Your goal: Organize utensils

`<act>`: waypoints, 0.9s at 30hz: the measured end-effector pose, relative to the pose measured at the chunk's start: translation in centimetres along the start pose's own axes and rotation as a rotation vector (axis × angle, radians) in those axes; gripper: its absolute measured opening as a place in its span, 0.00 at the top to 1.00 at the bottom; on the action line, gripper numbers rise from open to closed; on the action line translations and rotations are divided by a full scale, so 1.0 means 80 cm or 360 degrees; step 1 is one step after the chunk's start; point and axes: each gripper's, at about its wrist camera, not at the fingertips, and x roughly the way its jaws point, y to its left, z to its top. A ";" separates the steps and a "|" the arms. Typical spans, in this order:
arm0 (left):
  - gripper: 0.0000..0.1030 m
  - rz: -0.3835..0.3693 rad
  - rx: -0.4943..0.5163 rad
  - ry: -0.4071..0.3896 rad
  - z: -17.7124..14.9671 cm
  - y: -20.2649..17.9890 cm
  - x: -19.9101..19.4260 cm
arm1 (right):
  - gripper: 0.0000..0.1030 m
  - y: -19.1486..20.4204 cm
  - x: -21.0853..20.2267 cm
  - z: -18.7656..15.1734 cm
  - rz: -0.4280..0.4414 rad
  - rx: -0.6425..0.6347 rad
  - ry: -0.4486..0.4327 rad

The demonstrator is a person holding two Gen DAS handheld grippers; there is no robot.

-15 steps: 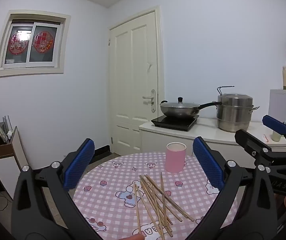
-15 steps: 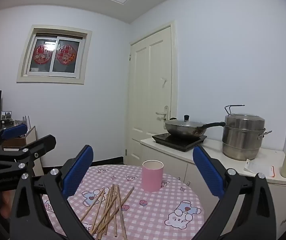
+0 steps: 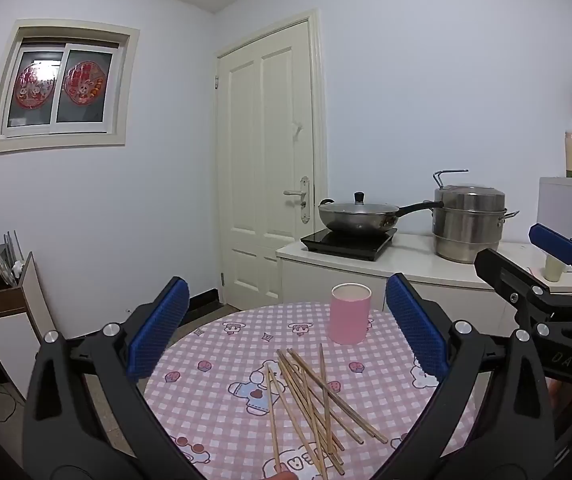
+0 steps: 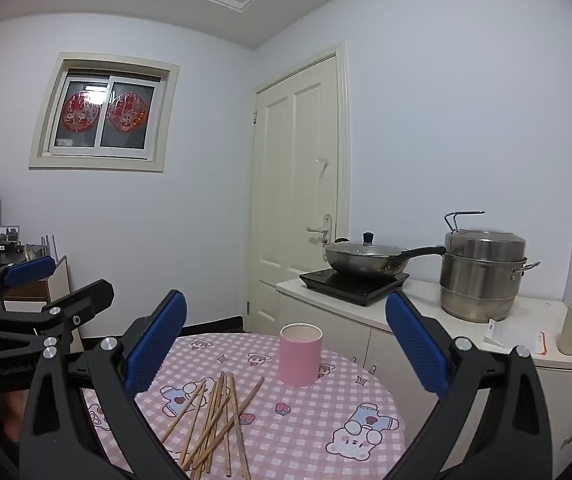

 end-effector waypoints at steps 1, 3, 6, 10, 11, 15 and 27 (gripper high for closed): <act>0.06 0.0001 0.0002 -0.0001 0.000 0.001 0.000 | 0.07 0.003 -0.004 0.002 0.0001 -0.0003 -0.0003; 0.06 0.0000 0.0002 -0.0002 -0.001 0.002 0.001 | 0.07 0.002 -0.003 0.003 0.0001 0.0000 0.0001; 0.06 0.0004 0.0014 -0.0001 0.003 -0.008 -0.002 | 0.07 0.001 -0.001 0.003 0.0000 0.0001 0.0003; 0.06 0.0008 0.0021 0.0001 0.005 -0.011 -0.001 | 0.07 0.000 -0.001 0.003 0.0004 0.0003 0.0004; 0.06 0.0009 0.0022 0.0000 0.005 -0.011 -0.001 | 0.07 0.000 -0.001 0.003 0.0004 0.0002 0.0005; 0.06 0.0007 0.0024 -0.0002 0.006 -0.011 -0.001 | 0.07 -0.001 0.000 0.004 0.0006 0.0004 0.0005; 0.06 0.0005 0.0022 0.0000 0.009 -0.010 -0.002 | 0.07 -0.001 0.000 0.005 0.0004 0.0001 0.0006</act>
